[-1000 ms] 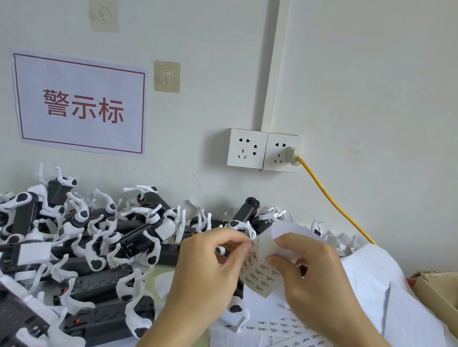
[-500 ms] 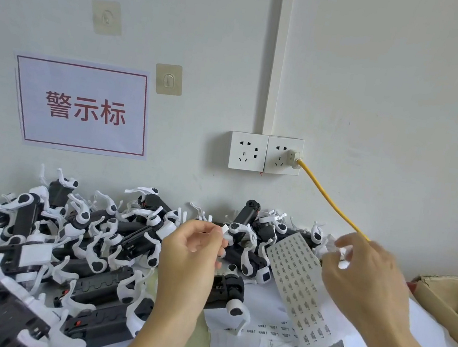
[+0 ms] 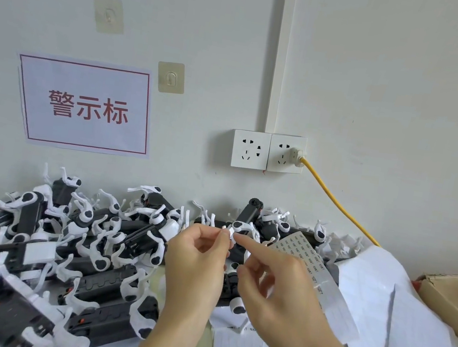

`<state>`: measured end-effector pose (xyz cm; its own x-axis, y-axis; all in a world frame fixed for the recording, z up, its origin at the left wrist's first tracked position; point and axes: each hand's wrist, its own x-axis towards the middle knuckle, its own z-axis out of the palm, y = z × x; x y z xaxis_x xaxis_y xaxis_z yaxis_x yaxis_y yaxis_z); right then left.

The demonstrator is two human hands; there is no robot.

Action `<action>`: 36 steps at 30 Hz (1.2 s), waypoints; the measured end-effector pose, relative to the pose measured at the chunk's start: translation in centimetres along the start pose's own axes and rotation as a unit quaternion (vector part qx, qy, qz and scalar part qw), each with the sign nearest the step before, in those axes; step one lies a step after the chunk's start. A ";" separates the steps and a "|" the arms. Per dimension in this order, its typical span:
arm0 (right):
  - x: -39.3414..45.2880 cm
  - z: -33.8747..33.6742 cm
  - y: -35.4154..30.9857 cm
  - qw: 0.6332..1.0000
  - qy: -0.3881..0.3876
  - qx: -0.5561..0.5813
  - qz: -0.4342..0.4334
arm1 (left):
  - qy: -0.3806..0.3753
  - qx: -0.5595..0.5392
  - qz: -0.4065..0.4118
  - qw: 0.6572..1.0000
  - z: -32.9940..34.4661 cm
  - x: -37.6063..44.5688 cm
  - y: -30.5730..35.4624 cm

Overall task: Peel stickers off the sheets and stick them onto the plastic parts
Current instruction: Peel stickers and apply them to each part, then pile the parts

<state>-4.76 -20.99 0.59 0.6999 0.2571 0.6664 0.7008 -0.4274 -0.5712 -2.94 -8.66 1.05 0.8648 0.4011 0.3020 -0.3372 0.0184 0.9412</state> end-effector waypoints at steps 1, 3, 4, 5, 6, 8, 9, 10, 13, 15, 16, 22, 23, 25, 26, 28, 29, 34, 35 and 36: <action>0.0 0.1 -0.1 1.000 -0.009 0.002 0.001 | -0.001 -0.001 -0.002 1.000 0.0 -0.1 0.0; 0.0 0.2 -0.2 1.000 -0.027 0.009 0.011 | -0.002 -0.006 -0.006 1.000 0.0 -0.1 0.0; 0.0 0.2 -0.1 0.999 -0.033 0.012 0.013 | -0.002 -0.007 -0.008 1.000 0.0 -0.1 0.0; -0.1 0.3 -0.1 0.999 -0.036 0.015 0.012 | -0.002 -0.009 -0.011 1.000 0.0 -0.1 0.0; -0.1 0.3 -0.1 0.999 -0.036 0.017 0.011 | -0.004 -0.015 -0.014 1.000 -0.1 -0.1 0.0; -0.1 0.5 0.0 0.999 -0.035 0.020 0.007 | -0.014 -0.038 -0.026 0.999 -0.2 0.0 0.0; 0.0 0.5 0.0 0.999 -0.034 0.022 0.007 | -0.019 -0.049 -0.033 0.998 -0.2 0.0 0.1; 0.0 0.5 0.0 0.999 -0.033 0.026 0.008 | -0.024 -0.056 -0.038 0.997 -0.2 0.0 0.1; 0.0 0.4 0.3 0.999 -0.036 0.031 0.017 | -0.047 -0.066 -0.051 0.995 -0.2 0.0 0.3; -0.1 0.3 0.5 0.999 -0.025 0.029 0.029 | -0.075 -0.061 -0.051 0.994 -0.2 0.0 0.4; 0.0 0.3 0.5 0.999 -0.009 0.032 0.040 | -0.086 -0.037 -0.036 0.995 -0.3 0.0 0.5; 0.4 -1.0 1.0 0.979 0.088 0.089 0.163 | -0.141 0.326 0.140 0.924 -2.4 0.9 0.2; 0.4 -1.3 1.0 0.973 0.083 0.112 0.186 | -0.173 0.406 0.156 0.884 -2.9 1.0 0.1; 0.4 -1.7 1.1 0.962 0.065 0.138 0.226 | -0.231 0.516 0.146 0.812 -3.5 1.0 0.1; 0.4 -1.8 1.2 0.960 0.055 0.138 0.239 | -0.258 0.536 0.125 0.794 -3.6 1.0 0.1; 0.4 -1.9 1.4 0.957 0.032 0.130 0.257 | -0.299 0.565 0.100 0.762 -3.7 1.0 -0.3; 0.4 -2.0 1.5 0.956 0.019 0.127 0.262 | -0.310 0.585 0.102 0.742 -3.7 0.9 -0.6; 0.3 -1.8 1.4 0.957 -0.006 0.120 0.264 | -0.275 0.580 0.132 0.755 -3.8 1.2 -1.1; 0.4 -1.9 1.3 0.958 -0.004 0.118 0.262 | -0.275 0.565 0.133 0.767 -3.8 1.3 -1.2; 0.4 -1.9 1.2 0.958 -0.001 0.120 0.259 | -0.274 0.543 0.128 0.783 -3.8 1.4 -1.2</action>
<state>-3.90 -23.04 1.04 0.9626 0.0652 0.2628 0.2703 -0.2861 -0.9193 -2.71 -4.68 -0.25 0.9509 -0.1946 0.2405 -0.2674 -0.9080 0.3224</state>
